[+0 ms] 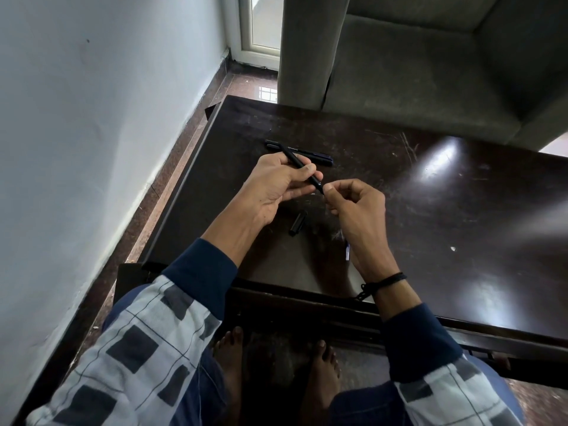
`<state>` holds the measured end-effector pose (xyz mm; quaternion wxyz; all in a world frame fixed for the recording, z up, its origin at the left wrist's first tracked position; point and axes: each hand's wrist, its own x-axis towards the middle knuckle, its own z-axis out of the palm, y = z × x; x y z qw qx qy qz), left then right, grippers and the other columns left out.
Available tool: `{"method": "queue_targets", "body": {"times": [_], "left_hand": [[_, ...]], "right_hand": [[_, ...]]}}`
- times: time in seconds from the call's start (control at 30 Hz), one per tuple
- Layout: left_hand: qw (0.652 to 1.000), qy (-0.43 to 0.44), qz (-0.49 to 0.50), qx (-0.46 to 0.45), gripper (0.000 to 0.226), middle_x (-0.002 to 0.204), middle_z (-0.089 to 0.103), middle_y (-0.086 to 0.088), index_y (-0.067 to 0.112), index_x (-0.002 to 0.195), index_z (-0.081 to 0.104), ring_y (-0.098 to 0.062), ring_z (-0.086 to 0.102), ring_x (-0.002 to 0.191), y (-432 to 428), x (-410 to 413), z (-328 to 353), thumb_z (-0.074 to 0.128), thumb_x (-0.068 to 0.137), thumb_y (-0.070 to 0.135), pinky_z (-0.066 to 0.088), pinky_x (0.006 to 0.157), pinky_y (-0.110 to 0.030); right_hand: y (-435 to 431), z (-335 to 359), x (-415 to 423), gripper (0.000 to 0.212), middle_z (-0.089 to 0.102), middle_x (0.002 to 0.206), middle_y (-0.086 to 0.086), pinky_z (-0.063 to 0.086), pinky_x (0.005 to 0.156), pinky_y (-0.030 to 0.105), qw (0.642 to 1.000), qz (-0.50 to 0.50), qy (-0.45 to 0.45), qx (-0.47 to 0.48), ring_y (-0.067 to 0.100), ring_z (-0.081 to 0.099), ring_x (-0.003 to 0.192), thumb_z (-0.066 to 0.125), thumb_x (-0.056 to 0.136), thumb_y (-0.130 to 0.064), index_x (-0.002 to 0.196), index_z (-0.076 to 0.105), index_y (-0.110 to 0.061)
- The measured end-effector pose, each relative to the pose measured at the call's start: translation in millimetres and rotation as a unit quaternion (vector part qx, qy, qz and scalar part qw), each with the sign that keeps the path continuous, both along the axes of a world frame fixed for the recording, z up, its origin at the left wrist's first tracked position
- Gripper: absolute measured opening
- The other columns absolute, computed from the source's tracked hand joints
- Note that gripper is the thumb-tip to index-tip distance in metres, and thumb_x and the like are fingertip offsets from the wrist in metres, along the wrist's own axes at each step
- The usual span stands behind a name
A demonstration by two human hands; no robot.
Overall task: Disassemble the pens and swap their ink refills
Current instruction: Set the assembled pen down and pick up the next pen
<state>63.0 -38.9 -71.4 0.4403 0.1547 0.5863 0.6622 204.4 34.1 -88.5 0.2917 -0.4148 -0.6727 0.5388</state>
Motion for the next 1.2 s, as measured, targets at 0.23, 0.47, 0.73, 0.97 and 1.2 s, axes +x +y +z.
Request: {"method": "queue_targets", "body": {"times": [0.23, 0.47, 0.73, 0.97, 1.2], "left_hand": [[1.0, 0.001, -0.007, -0.003, 0.011, 0.098, 0.079, -0.015, 0.007, 0.104, 0.067, -0.023, 0.078, 0.097, -0.5, -0.7, -0.7, 0.066, 0.096, -0.001, 0.063, 0.079, -0.031], [1.0, -0.005, 0.003, 0.008, 0.011, 0.095, 0.079, -0.014, 0.006, 0.104, 0.067, -0.022, 0.078, 0.095, -0.5, -1.1, 1.3, 0.066, 0.096, -0.001, 0.062, 0.074, -0.028], [1.0, -0.005, 0.003, 0.007, 0.014, 0.096, 0.078, -0.015, 0.003, 0.109, 0.066, -0.023, 0.078, 0.094, -0.9, 0.4, 1.3, 0.066, 0.096, -0.001, 0.062, 0.075, -0.028], [1.0, -0.004, 0.004, 0.007, 0.015, 0.099, 0.078, -0.016, 0.002, 0.111, 0.067, -0.023, 0.078, 0.096, -1.7, 0.0, 2.2, 0.065, 0.096, -0.001, 0.063, 0.076, -0.029], [1.0, 0.0, 0.002, 0.004, 0.014, 0.101, 0.078, -0.017, 0.003, 0.109, 0.067, -0.024, 0.077, 0.098, -2.1, -0.2, 1.7, 0.066, 0.096, 0.0, 0.063, 0.078, -0.03]], "right_hand": [[1.1, -0.2, 1.7, 0.008, 0.075, 0.094, 0.001, 0.061, 0.084, 0.038, 1.0, 0.007, -0.002, 0.007, 0.023, 0.071, 0.091, 0.08, 0.09, -0.018, 0.092, 0.074, -0.023], [0.0, -1.3, 0.4, 0.009, 0.075, 0.087, 0.004, 0.059, 0.078, 0.041, 1.0, -0.007, 0.012, 0.0, 0.017, 0.065, 0.078, 0.077, 0.093, -0.032, 0.089, 0.075, -0.025], [1.2, -0.6, 2.2, 0.011, 0.075, 0.091, 0.0, 0.062, 0.082, 0.036, 1.0, 0.001, 0.005, 0.018, 0.016, 0.07, 0.086, 0.083, 0.087, -0.017, 0.091, 0.075, -0.023], [-0.2, -2.1, 0.3, 0.009, 0.075, 0.09, 0.0, 0.062, 0.084, 0.044, 1.0, -0.004, 0.01, 0.004, 0.023, 0.072, 0.088, 0.078, 0.091, -0.033, 0.092, 0.074, -0.025], [0.7, -0.5, 1.6, 0.011, 0.075, 0.093, 0.0, 0.062, 0.085, 0.042, 1.0, 0.013, 0.0, 0.02, 0.022, 0.072, 0.092, 0.082, 0.088, -0.019, 0.094, 0.074, -0.024]]}}
